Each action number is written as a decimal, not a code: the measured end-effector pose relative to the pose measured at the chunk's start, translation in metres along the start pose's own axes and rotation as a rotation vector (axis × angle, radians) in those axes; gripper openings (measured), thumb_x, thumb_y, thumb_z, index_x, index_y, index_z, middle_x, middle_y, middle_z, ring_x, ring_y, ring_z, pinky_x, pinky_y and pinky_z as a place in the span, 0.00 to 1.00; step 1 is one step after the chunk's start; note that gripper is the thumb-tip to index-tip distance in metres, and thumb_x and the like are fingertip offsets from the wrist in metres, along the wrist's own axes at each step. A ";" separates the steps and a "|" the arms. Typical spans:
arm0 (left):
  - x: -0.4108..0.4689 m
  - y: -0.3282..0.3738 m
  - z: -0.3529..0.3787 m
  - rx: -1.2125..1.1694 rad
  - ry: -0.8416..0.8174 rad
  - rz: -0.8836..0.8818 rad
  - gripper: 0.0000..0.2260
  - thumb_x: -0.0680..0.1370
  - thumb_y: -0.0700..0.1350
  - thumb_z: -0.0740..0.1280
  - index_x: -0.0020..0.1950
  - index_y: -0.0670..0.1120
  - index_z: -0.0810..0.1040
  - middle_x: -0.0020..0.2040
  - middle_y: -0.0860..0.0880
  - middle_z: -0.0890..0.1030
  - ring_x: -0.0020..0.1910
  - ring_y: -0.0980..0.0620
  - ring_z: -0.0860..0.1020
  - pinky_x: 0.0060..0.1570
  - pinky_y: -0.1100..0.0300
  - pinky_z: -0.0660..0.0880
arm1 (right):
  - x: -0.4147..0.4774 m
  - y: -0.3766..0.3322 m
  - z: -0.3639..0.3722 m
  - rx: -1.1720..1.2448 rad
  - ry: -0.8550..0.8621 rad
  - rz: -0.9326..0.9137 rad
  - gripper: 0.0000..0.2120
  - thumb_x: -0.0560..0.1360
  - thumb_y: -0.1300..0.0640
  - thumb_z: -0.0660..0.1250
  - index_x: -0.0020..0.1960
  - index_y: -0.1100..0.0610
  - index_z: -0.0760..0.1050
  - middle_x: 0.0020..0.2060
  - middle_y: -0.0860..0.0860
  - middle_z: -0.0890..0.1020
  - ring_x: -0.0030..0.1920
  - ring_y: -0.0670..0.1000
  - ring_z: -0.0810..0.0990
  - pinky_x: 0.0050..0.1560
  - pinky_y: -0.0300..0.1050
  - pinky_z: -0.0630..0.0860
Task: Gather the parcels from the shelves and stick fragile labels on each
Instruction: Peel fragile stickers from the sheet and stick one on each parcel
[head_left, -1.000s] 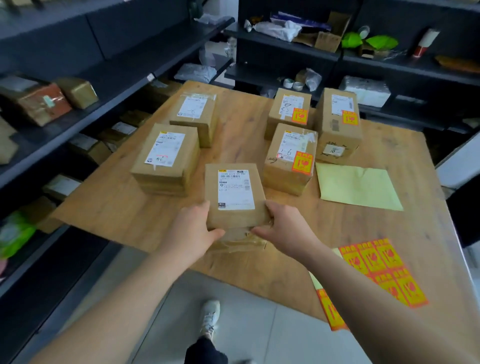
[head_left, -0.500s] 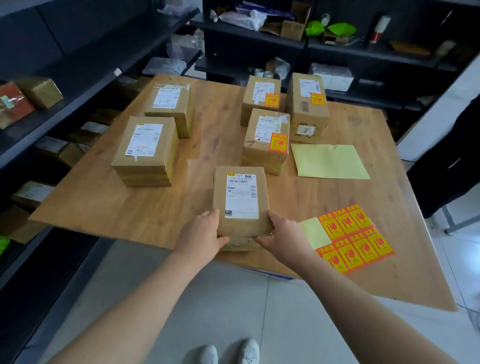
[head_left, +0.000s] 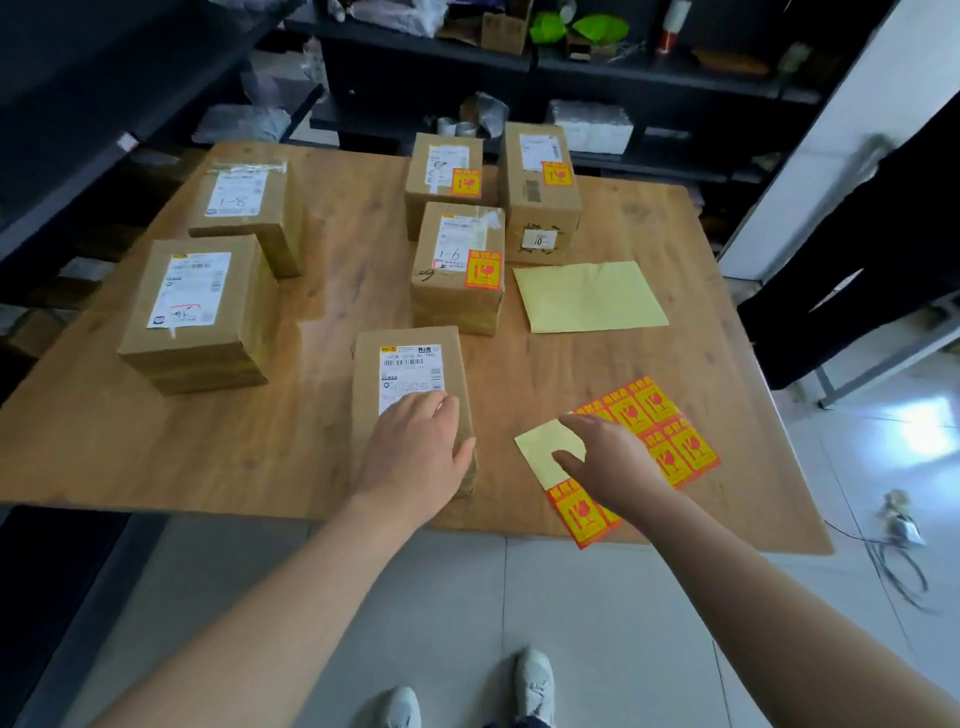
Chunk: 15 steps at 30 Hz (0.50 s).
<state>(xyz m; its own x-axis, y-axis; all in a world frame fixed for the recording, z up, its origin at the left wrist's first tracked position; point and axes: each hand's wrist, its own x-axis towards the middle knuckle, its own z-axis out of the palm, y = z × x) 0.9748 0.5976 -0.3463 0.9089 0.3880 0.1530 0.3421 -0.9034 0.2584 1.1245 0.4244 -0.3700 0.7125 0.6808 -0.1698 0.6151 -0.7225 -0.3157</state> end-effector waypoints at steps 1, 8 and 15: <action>0.006 0.012 0.004 -0.019 0.007 0.021 0.15 0.77 0.51 0.63 0.57 0.43 0.76 0.57 0.48 0.77 0.57 0.46 0.73 0.56 0.53 0.70 | 0.003 0.012 -0.003 -0.008 -0.006 0.014 0.23 0.76 0.50 0.65 0.70 0.53 0.68 0.68 0.50 0.74 0.64 0.55 0.74 0.58 0.49 0.73; 0.046 0.088 0.061 -0.063 -0.138 0.035 0.16 0.78 0.50 0.61 0.63 0.45 0.74 0.60 0.49 0.75 0.60 0.48 0.70 0.58 0.55 0.69 | 0.037 0.092 -0.014 -0.092 -0.130 0.008 0.24 0.75 0.56 0.66 0.71 0.53 0.68 0.68 0.51 0.72 0.64 0.56 0.74 0.56 0.49 0.74; 0.076 0.114 0.120 0.023 -0.394 -0.219 0.21 0.75 0.55 0.67 0.62 0.46 0.71 0.61 0.45 0.72 0.59 0.45 0.70 0.57 0.52 0.69 | 0.089 0.123 -0.006 -0.191 -0.261 -0.166 0.30 0.72 0.60 0.67 0.73 0.52 0.65 0.70 0.54 0.68 0.67 0.58 0.70 0.62 0.52 0.72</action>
<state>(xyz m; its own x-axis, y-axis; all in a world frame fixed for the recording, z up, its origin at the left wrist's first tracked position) 1.1117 0.5025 -0.4200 0.8344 0.4755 -0.2786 0.5376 -0.8134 0.2221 1.2656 0.3959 -0.4182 0.5028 0.7807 -0.3711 0.7846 -0.5924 -0.1829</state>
